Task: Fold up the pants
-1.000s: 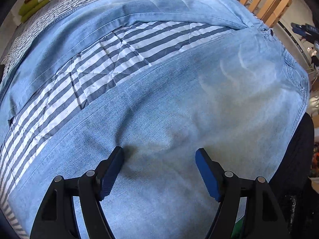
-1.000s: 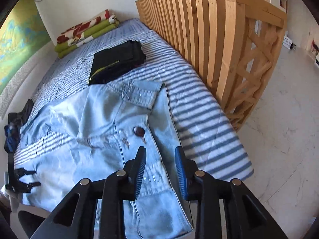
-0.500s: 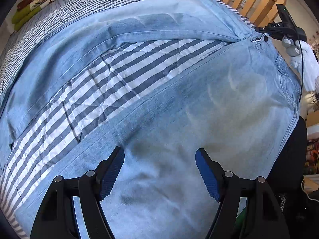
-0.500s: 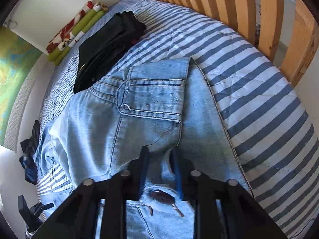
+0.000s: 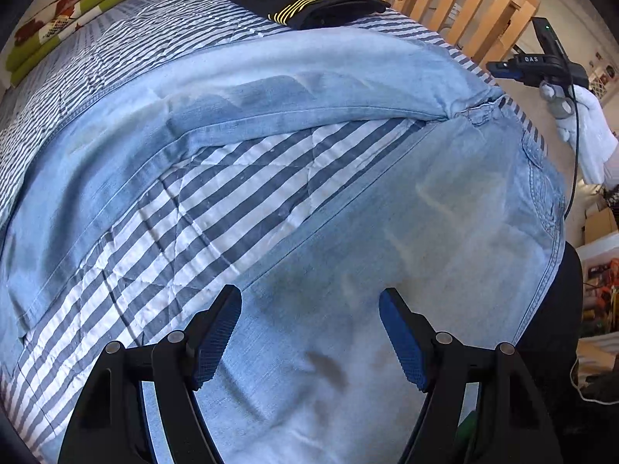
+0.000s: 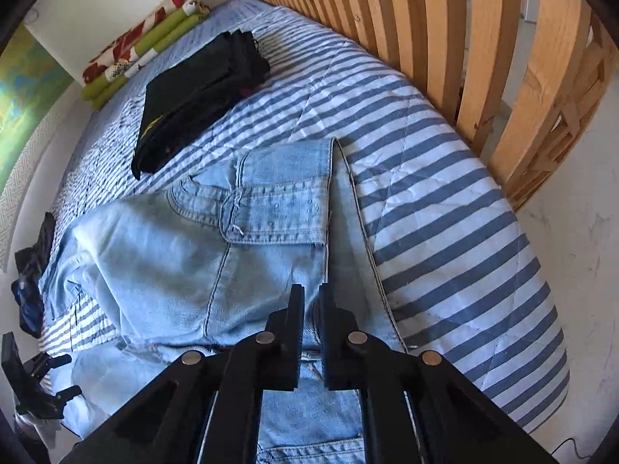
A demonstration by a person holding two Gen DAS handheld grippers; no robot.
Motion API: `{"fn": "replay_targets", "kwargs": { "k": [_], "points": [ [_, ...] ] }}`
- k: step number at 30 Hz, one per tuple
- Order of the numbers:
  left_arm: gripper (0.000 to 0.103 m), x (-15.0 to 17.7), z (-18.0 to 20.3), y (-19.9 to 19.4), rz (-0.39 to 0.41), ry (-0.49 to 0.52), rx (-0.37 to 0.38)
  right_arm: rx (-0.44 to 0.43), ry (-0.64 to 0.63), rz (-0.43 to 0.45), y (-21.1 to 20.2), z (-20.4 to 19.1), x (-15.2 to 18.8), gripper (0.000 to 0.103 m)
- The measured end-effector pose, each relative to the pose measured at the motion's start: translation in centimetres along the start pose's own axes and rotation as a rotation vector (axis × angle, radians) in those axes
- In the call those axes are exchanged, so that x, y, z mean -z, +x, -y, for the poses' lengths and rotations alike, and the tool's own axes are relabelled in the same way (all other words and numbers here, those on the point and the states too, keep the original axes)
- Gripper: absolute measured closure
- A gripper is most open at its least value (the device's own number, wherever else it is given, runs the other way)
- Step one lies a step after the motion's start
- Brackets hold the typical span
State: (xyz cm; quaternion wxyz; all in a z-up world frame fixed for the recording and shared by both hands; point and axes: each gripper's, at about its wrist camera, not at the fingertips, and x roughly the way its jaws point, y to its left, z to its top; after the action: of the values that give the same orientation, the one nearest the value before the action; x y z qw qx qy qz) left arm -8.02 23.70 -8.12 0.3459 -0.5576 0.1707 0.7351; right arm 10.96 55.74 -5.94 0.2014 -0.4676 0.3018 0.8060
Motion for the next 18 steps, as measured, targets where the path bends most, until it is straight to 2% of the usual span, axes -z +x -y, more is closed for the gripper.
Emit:
{"fn": "replay_targets", "kwargs": {
  "k": [3, 6, 9, 11, 13, 15, 17, 18],
  "points": [
    [0.026, -0.3, 0.1, 0.3, 0.004, 0.003, 0.009, 0.007, 0.034, 0.049, 0.1, 0.0, -1.9, 0.074],
    [0.026, 0.1, -0.6, -0.1, 0.009, -0.019, 0.009, 0.090, -0.017, 0.018, 2.2, -1.1, -3.1, 0.073],
    [0.026, 1.2, -2.6, -1.4, 0.028, -0.055, -0.028, 0.170, -0.077, -0.084, 5.1, -2.0, -2.8, 0.073],
    [0.026, 2.4, -5.0, -2.9, 0.047, -0.110, -0.052, 0.231, -0.078, -0.074, 5.5, -1.8, -2.6, 0.073],
    [0.026, 3.8, -7.9, -4.5, 0.072, -0.164, -0.105, 0.222, -0.060, -0.013, 4.3, -1.9, -2.3, 0.073],
    [0.026, 5.4, -11.1, -5.9, 0.094, -0.202, -0.211, 0.172, -0.073, 0.040, 2.3, -3.1, -1.7, 0.073],
    [0.026, 7.2, -14.8, -7.1, 0.104, -0.273, -0.291, 0.110, -0.133, 0.066, 0.5, -5.8, -0.9, 0.073],
    [0.026, 8.1, -17.0, -7.7, 0.107, -0.337, -0.295, 0.079, -0.184, 0.075, -0.4, -7.7, -0.3, 0.073]
  ]
}}
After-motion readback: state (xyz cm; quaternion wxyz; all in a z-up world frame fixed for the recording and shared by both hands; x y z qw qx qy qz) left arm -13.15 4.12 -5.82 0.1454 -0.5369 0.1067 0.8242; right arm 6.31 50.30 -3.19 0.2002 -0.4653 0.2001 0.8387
